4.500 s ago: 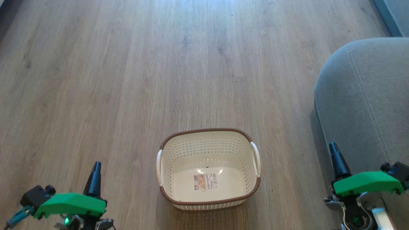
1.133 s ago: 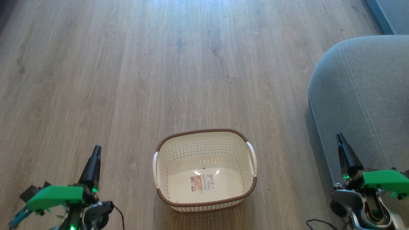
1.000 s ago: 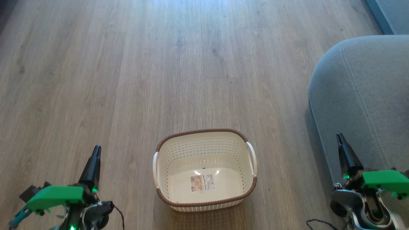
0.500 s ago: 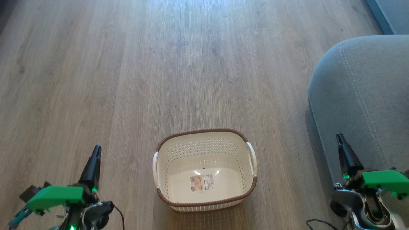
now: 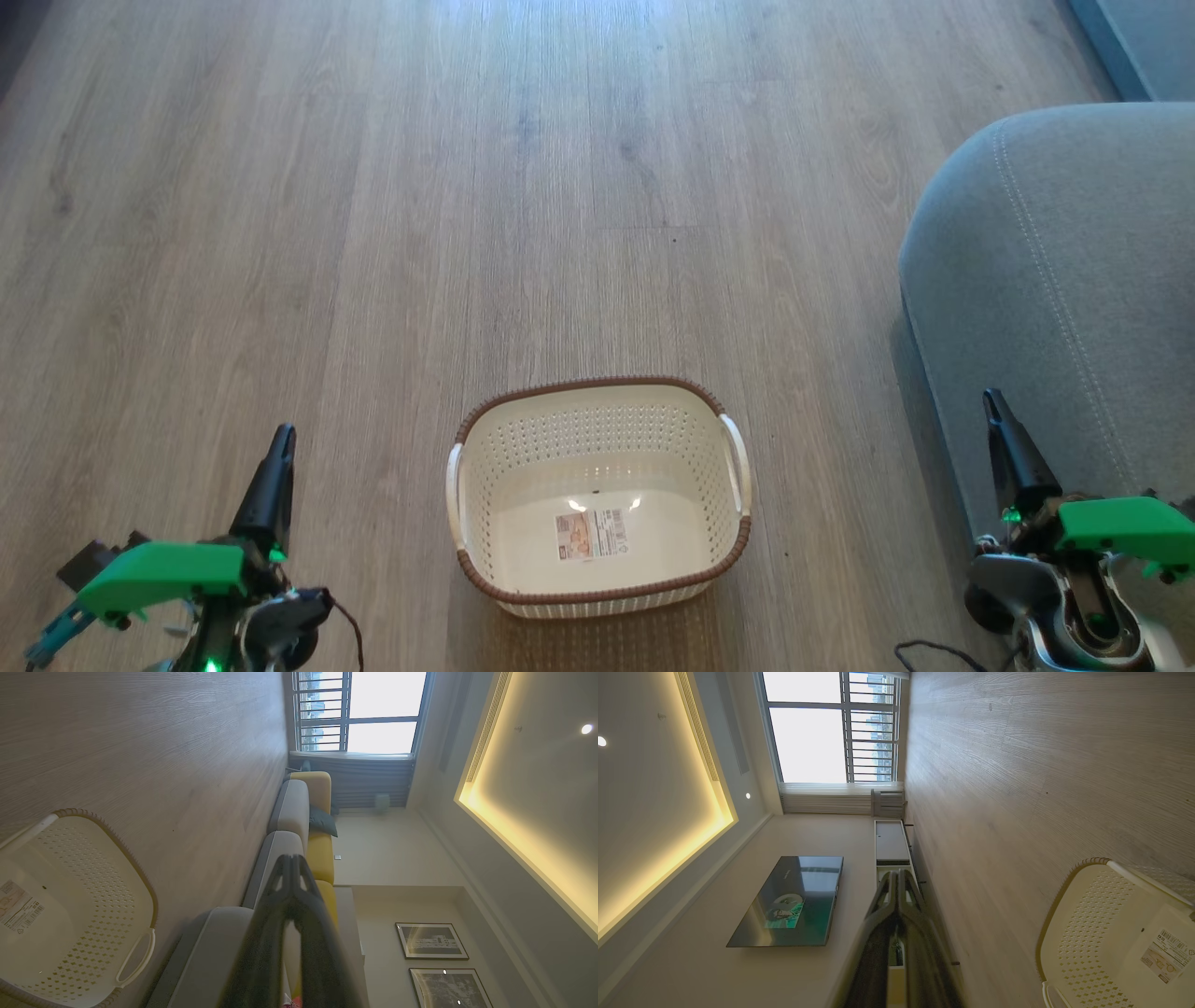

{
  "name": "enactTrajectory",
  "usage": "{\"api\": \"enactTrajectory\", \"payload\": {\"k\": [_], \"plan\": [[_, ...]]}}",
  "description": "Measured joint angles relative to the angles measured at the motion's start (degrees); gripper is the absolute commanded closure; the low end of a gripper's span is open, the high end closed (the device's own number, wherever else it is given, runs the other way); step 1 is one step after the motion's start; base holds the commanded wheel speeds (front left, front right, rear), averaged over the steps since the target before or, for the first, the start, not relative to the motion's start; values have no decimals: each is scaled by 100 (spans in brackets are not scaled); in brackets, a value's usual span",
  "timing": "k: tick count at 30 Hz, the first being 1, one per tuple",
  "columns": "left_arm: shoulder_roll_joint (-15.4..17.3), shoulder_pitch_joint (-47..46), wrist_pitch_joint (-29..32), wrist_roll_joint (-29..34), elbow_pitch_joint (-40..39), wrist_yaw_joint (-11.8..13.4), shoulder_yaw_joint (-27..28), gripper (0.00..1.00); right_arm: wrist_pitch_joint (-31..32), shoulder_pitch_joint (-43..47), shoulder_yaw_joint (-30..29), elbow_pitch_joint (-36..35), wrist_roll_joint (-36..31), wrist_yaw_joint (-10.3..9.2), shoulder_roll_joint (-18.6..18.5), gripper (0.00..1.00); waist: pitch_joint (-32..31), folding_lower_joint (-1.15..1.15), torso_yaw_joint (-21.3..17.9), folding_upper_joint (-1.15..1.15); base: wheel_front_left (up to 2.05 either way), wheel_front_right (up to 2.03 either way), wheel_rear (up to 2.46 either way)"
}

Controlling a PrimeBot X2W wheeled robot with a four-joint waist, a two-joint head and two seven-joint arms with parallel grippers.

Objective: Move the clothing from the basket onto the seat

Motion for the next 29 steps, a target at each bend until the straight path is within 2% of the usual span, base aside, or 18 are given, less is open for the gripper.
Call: {"api": "enactTrajectory", "payload": {"k": [29], "plan": [[0,0,0,0,0,0,0,100,0,0,0,0,0,0,1,100,0,0,0,0,0,0,0]]}}
